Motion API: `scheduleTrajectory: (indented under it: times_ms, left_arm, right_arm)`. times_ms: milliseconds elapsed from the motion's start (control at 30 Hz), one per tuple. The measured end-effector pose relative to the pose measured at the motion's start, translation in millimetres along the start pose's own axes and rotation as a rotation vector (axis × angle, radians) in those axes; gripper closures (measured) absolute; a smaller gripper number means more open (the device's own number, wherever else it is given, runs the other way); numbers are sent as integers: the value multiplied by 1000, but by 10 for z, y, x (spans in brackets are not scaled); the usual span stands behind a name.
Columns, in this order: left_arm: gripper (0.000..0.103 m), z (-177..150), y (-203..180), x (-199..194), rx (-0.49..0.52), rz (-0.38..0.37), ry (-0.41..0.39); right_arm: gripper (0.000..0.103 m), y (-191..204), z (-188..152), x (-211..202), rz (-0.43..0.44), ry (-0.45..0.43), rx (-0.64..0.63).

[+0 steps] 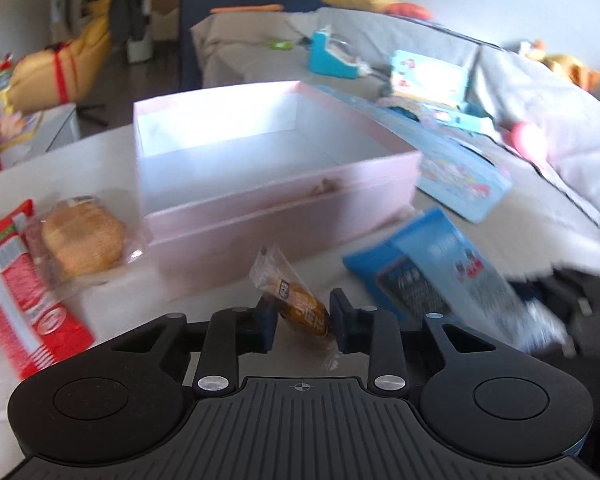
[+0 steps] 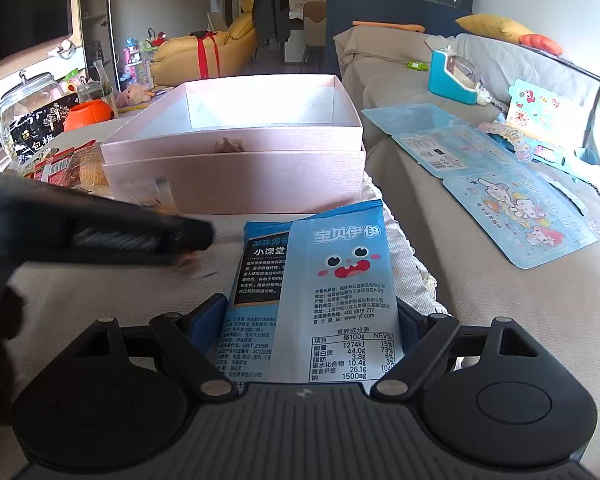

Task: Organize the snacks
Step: 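Grasp the small wrapped cake with the left gripper while the right holds the blue packet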

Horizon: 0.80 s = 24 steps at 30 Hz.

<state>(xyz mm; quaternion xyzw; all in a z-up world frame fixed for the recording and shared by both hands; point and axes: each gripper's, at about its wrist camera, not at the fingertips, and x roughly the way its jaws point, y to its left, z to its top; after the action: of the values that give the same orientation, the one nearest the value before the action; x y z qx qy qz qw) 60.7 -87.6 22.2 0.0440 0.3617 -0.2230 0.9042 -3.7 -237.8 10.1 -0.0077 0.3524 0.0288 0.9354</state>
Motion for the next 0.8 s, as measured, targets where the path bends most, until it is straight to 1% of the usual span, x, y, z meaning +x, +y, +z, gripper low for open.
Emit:
scheduleTrajectory:
  times_ms: [67, 167, 200, 267, 300, 367, 433, 467, 500, 533, 567, 633, 700, 733, 767, 800]
  left_arm:
    - [71, -99, 70, -141, 10, -13, 14]
    - [71, -197, 194, -308, 3, -4, 43]
    - [71, -211, 222, -339, 3, -12, 56]
    - [69, -217, 292, -370, -17, -31, 86]
    - [66, -218, 332, -371, -31, -28, 90]
    - [63, -217, 360, -336, -39, 3, 94]
    - [63, -222, 383, -284, -58, 15, 98]
    - [65, -218, 375, -260, -55, 11, 96]
    - [66, -218, 348, -252, -40, 2, 88]
    - [68, -223, 326, -258, -26, -11, 84]
    - [72, -230, 293, -272, -7, -38, 80]
    - [73, -250, 230, -309, 30, -64, 72]
    - [74, -276, 184, -353, 72, -55, 59]
    - [74, -283, 184, -373, 83, -51, 53]
    - [76, -285, 192, -396, 86, -48, 48]
    - [78, -282, 203, -423, 82, -47, 41]
  right_arm:
    - [18, 1, 0, 0, 1, 0, -1]
    - [16, 1, 4, 3, 10, 3, -1]
    - [16, 2, 8, 6, 12, 5, -2]
    - [15, 12, 12, 10, 11, 6, -5]
    - [15, 17, 13, 11, 9, 7, -6]
    - [15, 18, 10, 11, 10, 7, -5]
    - [15, 21, 7, 13, 10, 9, -6]
    - [13, 19, 7, 12, 12, 11, -5]
    - [12, 13, 7, 13, 22, 16, -6]
    - [8, 7, 9, 14, 35, 24, -10]
    - [5, 3, 9, 16, 51, 34, -17]
    - [3, 15, 3, 13, 73, 46, -43]
    - [3, 8, 7, 7, 82, 47, -44]
    - [6, 1, 11, 6, 84, 46, -39]
    - [13, -2, 14, -7, 77, 39, -33]
    - [18, -3, 16, -26, 75, 30, -32]
